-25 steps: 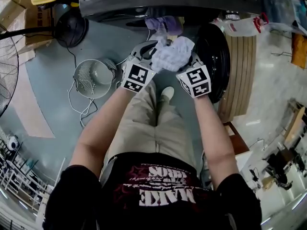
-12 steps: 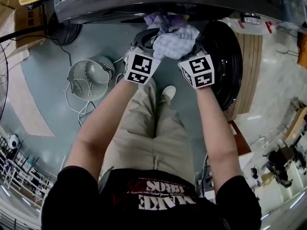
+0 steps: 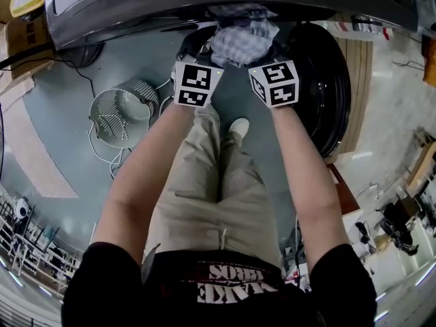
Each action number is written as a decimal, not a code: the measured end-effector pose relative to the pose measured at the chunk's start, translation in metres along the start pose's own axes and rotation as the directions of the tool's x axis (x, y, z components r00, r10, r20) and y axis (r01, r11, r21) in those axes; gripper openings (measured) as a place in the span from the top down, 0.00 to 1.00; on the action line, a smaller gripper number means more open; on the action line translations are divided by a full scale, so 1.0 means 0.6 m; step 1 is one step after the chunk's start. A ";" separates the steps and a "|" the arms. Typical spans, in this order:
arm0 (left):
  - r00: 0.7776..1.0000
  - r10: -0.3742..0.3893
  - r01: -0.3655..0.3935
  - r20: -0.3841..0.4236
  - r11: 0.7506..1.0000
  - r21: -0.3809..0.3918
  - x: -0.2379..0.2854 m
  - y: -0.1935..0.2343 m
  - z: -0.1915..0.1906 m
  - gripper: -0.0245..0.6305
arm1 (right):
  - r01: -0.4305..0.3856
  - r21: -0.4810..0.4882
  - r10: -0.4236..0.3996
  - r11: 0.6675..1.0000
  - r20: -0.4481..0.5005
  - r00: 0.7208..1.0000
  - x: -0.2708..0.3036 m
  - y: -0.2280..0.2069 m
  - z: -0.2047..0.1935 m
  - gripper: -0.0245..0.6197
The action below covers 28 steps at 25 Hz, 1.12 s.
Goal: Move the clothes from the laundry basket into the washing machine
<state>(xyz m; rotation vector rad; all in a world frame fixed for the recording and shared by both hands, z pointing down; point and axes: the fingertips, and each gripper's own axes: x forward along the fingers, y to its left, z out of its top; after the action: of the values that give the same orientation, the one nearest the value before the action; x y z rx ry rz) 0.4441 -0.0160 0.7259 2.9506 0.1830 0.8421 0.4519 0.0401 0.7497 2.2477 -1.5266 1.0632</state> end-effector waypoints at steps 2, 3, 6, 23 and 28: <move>1.000 0.011 -0.011 0.002 1.000 0.015 0.013 0.007 0.000 0.95 | 0.032 0.004 -0.032 0.999 0.002 0.999 0.015 -0.020 0.001 0.76; 1.000 0.014 -0.014 0.001 1.000 0.019 0.018 0.011 0.000 0.95 | 0.046 0.008 -0.046 0.999 0.001 0.999 0.023 -0.030 0.002 0.76; 1.000 0.023 -0.022 -0.013 1.000 0.009 0.030 0.022 -0.004 0.95 | 0.076 0.022 -0.076 0.997 -0.008 0.997 0.048 -0.056 0.004 0.76; 0.996 0.060 -0.059 -0.063 0.998 0.009 0.018 0.067 -0.035 0.90 | 0.151 0.377 -0.194 0.914 0.078 0.978 0.118 -0.187 0.022 0.34; 0.997 0.048 -0.049 -0.062 0.999 -0.005 0.007 0.053 -0.041 0.90 | 0.149 0.256 -0.180 0.955 0.102 0.978 0.090 -0.163 0.033 0.34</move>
<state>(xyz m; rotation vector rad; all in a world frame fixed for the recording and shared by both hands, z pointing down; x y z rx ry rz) 0.4377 -0.0460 0.7518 2.9358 0.1119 0.9394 0.5568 0.0332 0.7920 2.6034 -1.2814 1.1377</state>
